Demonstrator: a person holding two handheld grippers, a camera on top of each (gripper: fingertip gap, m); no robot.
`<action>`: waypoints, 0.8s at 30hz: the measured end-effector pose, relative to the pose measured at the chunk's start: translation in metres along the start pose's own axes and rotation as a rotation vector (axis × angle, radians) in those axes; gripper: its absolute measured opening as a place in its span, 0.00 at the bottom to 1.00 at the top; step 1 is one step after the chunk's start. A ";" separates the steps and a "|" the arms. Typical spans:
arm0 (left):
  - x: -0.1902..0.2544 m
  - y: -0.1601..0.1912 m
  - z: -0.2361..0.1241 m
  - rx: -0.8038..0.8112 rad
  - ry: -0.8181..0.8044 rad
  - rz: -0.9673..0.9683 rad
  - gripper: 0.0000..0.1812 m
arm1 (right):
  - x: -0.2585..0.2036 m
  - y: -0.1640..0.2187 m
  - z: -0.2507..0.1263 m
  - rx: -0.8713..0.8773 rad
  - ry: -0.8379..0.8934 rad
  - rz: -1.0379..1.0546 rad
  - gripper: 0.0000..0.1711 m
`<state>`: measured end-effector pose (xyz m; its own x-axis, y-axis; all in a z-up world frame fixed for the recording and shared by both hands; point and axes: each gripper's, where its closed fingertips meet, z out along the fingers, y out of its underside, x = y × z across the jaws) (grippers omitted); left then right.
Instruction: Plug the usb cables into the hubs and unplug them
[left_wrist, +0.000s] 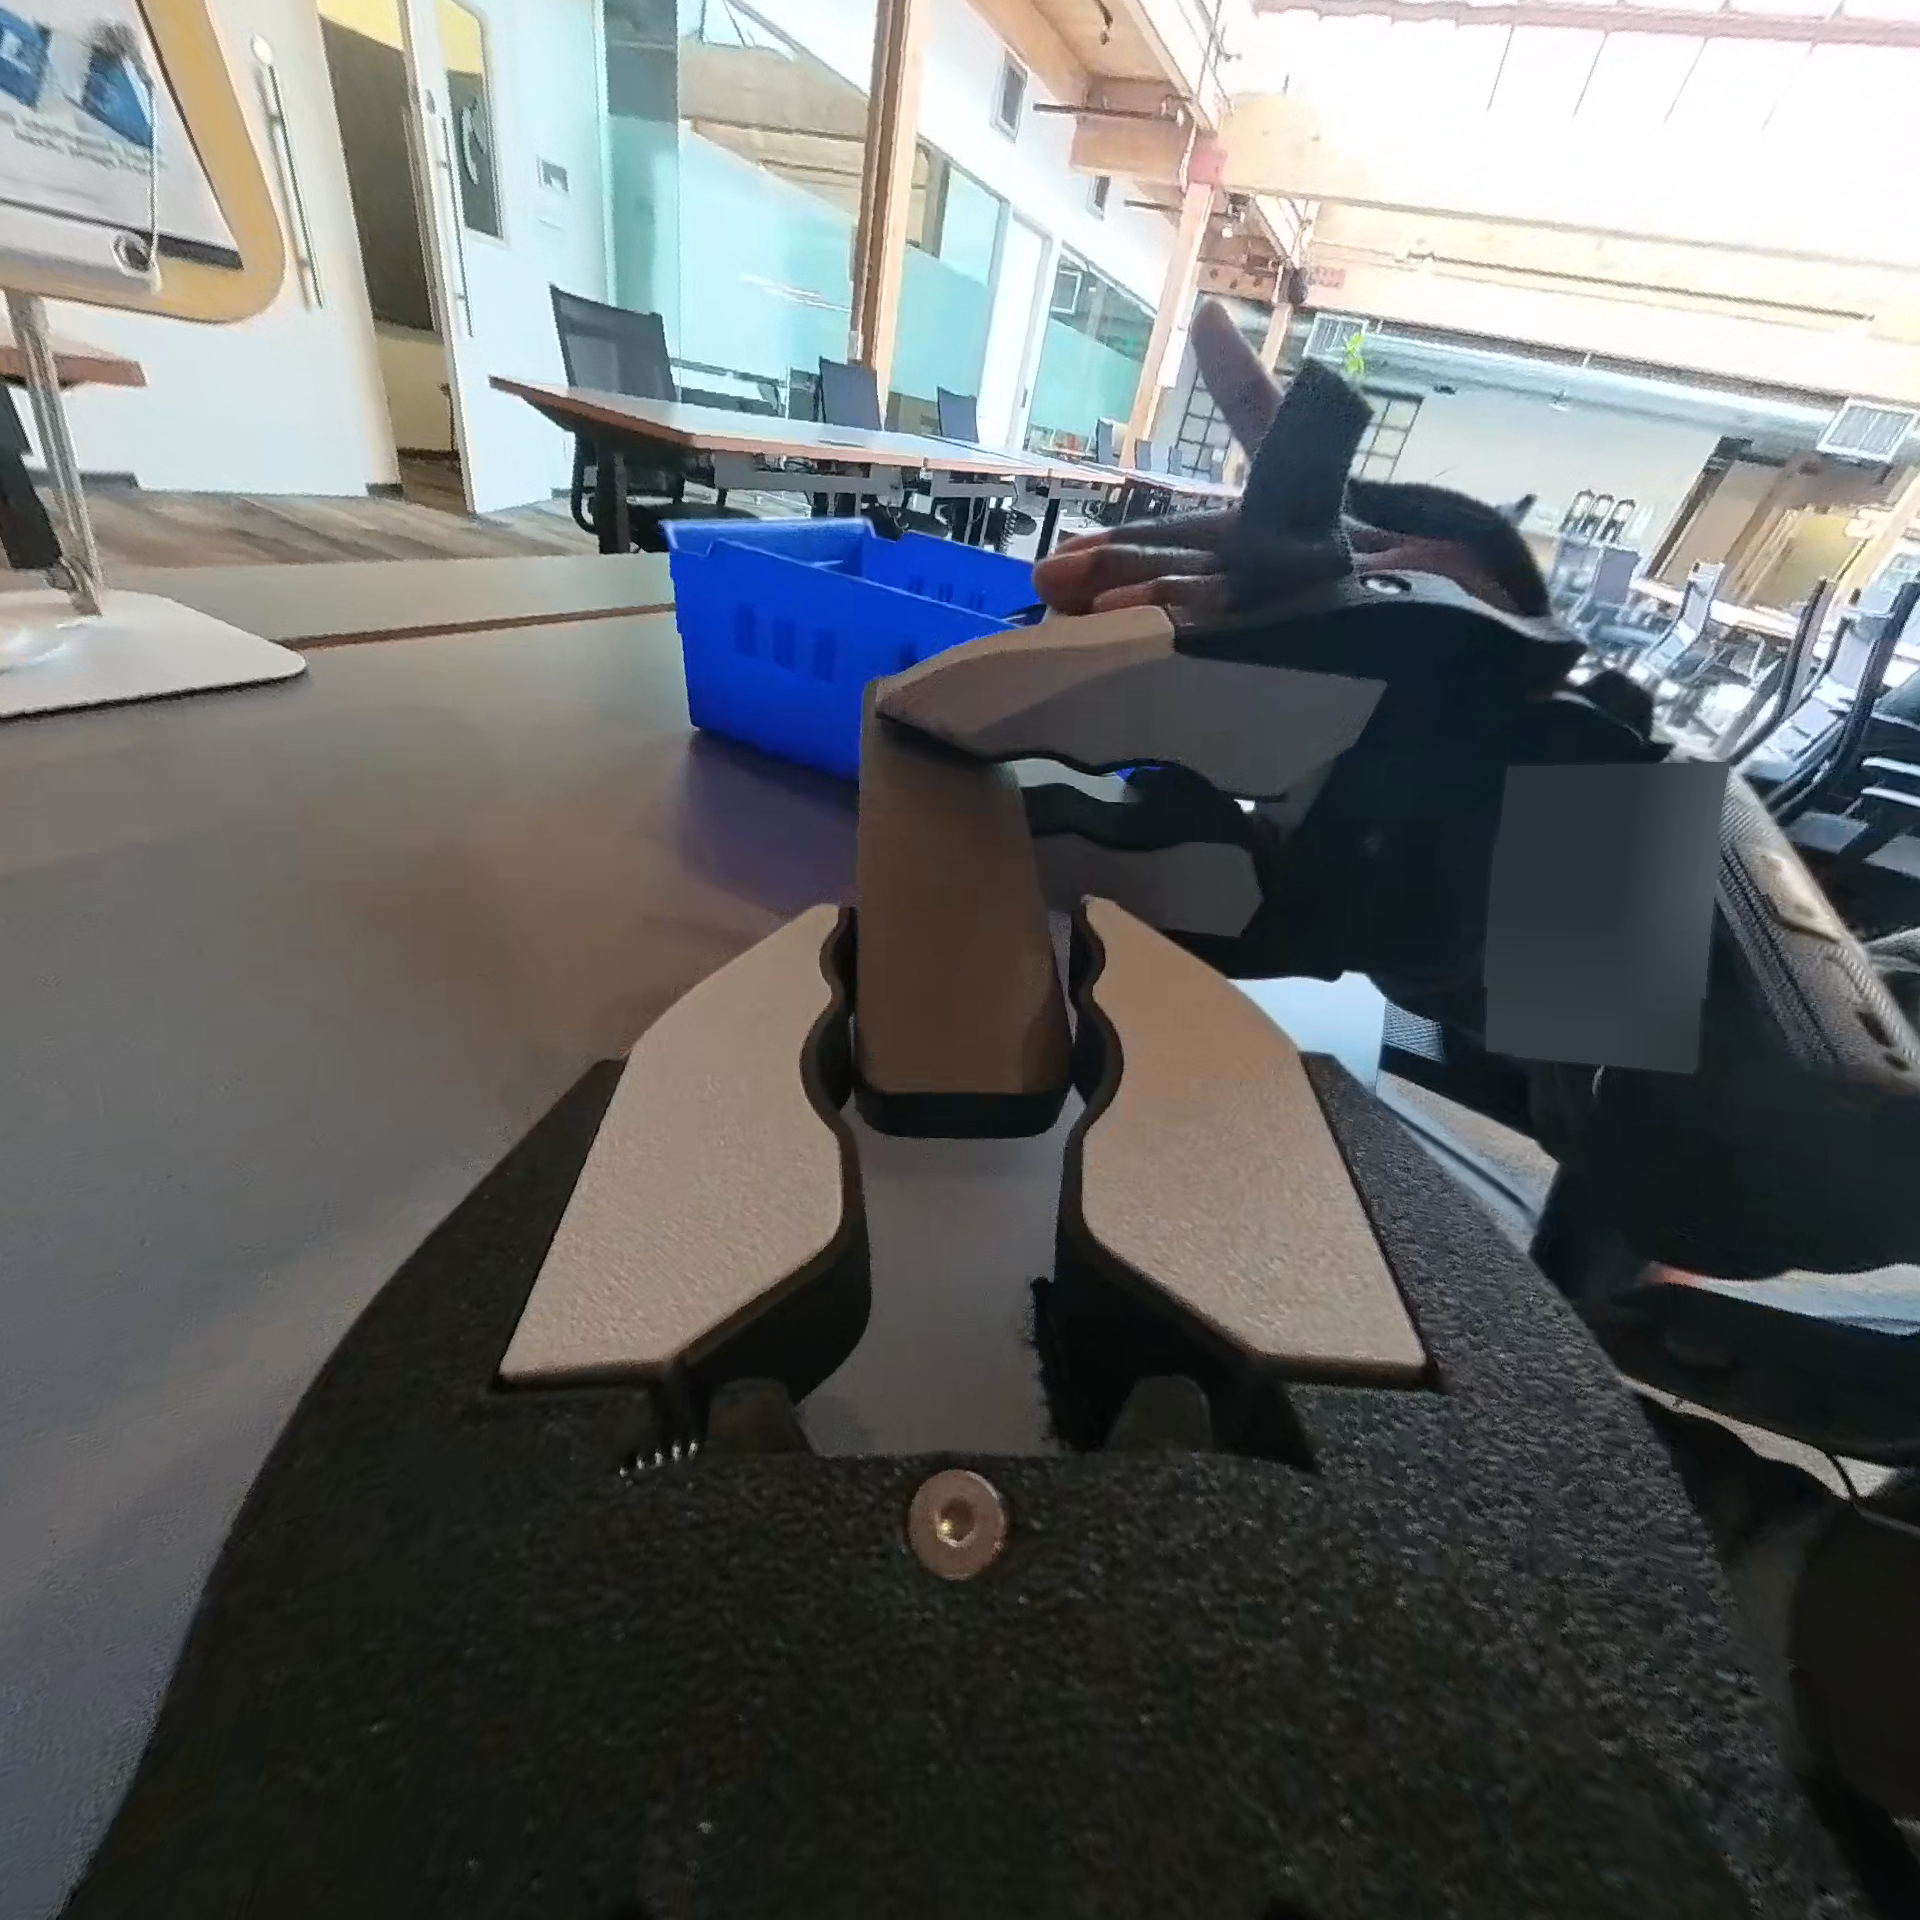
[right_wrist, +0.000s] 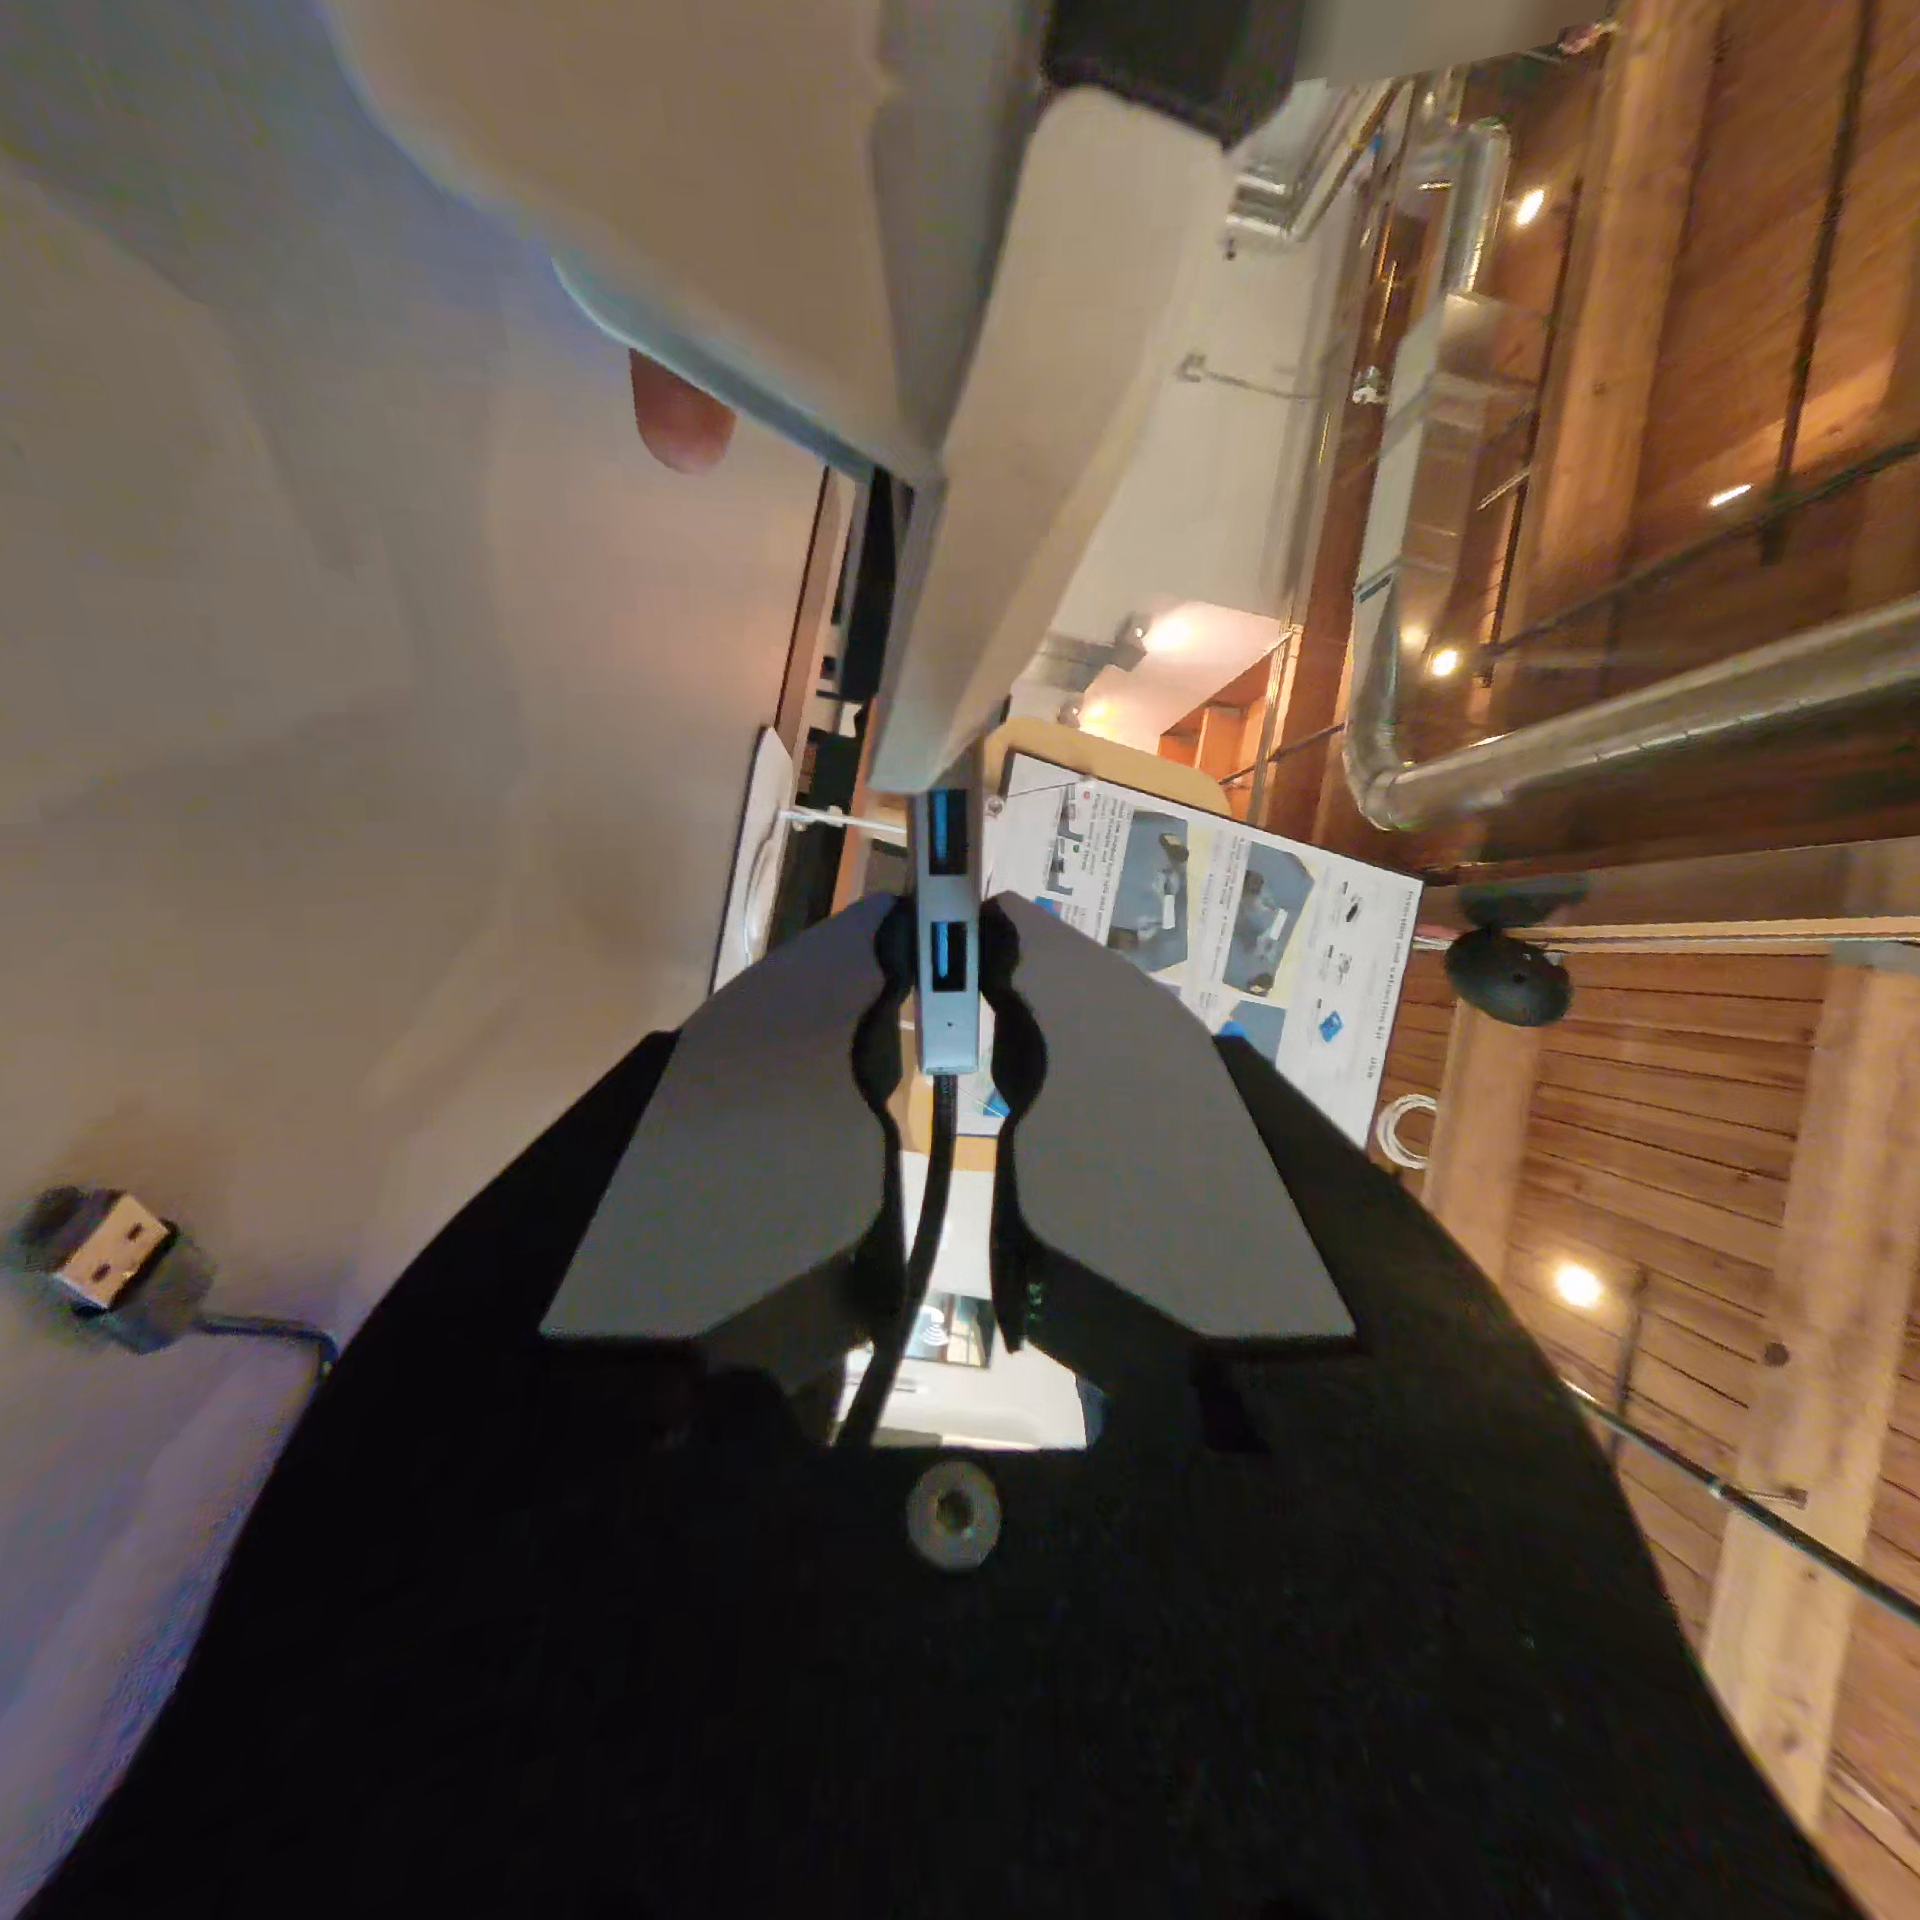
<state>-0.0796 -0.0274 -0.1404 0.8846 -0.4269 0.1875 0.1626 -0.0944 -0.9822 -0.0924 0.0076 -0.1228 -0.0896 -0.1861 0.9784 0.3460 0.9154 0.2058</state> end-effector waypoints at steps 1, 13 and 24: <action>-0.001 0.001 0.000 0.006 0.001 -0.016 0.21 | -0.002 0.000 0.001 0.005 -0.007 0.014 0.07; -0.004 -0.002 -0.003 0.012 -0.019 0.034 0.21 | -0.011 -0.013 0.001 0.007 -0.133 0.145 0.06; -0.006 0.002 -0.001 -0.009 -0.037 0.046 0.23 | -0.013 -0.016 0.001 -0.012 -0.168 0.197 0.06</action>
<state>-0.0853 -0.0260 -0.1436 0.9067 -0.3973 0.1416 0.1176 -0.0842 -0.9895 -0.0977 -0.0048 -0.1388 -0.1731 0.0587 0.9831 0.3836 0.9234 0.0124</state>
